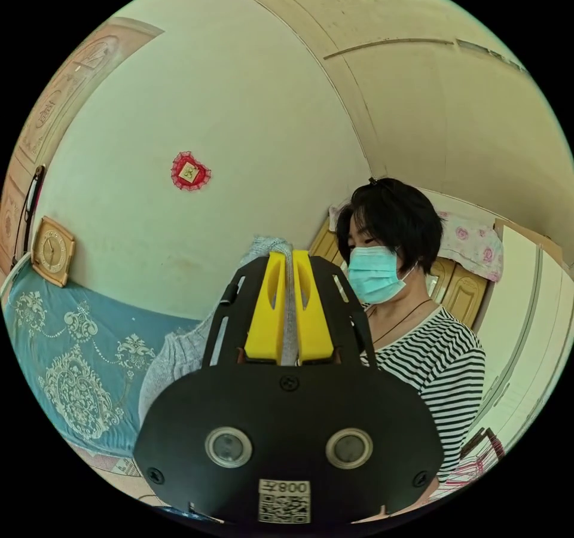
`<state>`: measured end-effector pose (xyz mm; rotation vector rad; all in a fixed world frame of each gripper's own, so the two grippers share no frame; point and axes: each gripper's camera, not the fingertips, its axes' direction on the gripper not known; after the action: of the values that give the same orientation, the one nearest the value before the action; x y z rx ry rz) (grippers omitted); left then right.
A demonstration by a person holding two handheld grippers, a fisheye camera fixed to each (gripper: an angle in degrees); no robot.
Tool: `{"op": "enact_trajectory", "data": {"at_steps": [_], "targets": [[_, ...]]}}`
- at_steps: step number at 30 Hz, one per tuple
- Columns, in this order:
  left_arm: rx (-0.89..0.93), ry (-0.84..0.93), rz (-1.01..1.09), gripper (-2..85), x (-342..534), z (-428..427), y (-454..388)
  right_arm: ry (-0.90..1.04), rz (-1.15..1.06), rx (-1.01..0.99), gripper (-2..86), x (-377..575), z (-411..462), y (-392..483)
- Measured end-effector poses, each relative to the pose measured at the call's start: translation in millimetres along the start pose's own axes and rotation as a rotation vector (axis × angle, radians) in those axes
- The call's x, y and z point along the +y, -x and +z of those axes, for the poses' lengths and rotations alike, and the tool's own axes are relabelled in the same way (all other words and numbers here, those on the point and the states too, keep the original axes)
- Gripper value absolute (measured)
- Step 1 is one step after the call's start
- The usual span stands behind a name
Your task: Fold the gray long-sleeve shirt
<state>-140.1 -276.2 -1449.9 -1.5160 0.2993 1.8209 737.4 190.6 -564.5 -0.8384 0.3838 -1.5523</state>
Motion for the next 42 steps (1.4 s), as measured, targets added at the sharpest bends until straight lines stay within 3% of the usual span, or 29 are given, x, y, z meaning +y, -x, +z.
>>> {"op": "enact_trajectory", "data": {"at_steps": [6, 16, 27, 30, 36, 40, 42], "targets": [[0.139, 0.063, 0.042, 2.5, -76, -16, 39, -0.078, 0.046, 0.097, 14.1, -54, -65, 2], [0.414, 0.163, 0.099, 2.4, -192, -36, 95, -0.067, 0.015, 0.149, 14.5, -138, -67, 53], [0.405, 0.206, 0.166, 2.5, -267, -60, 75, -0.23, 0.03, 0.221, 16.5, -146, -178, 78], [0.381, 0.205, 0.173, 2.5, -285, -65, 68, -0.243, -0.015, 0.151, 17.0, -148, -203, 82], [0.336, 0.189, 0.143, 2.6, -312, -73, 71, -0.074, -0.095, -0.047, 15.8, -152, -201, 80], [0.275, 0.169, 0.093, 2.6, -326, -85, 85, 0.038, -0.044, -0.264, 7.0, -144, -194, 70], [0.239, 0.151, 0.071, 2.6, -332, -94, 92, 0.09, -0.027, -0.279, 4.2, -137, -194, 75]]}}
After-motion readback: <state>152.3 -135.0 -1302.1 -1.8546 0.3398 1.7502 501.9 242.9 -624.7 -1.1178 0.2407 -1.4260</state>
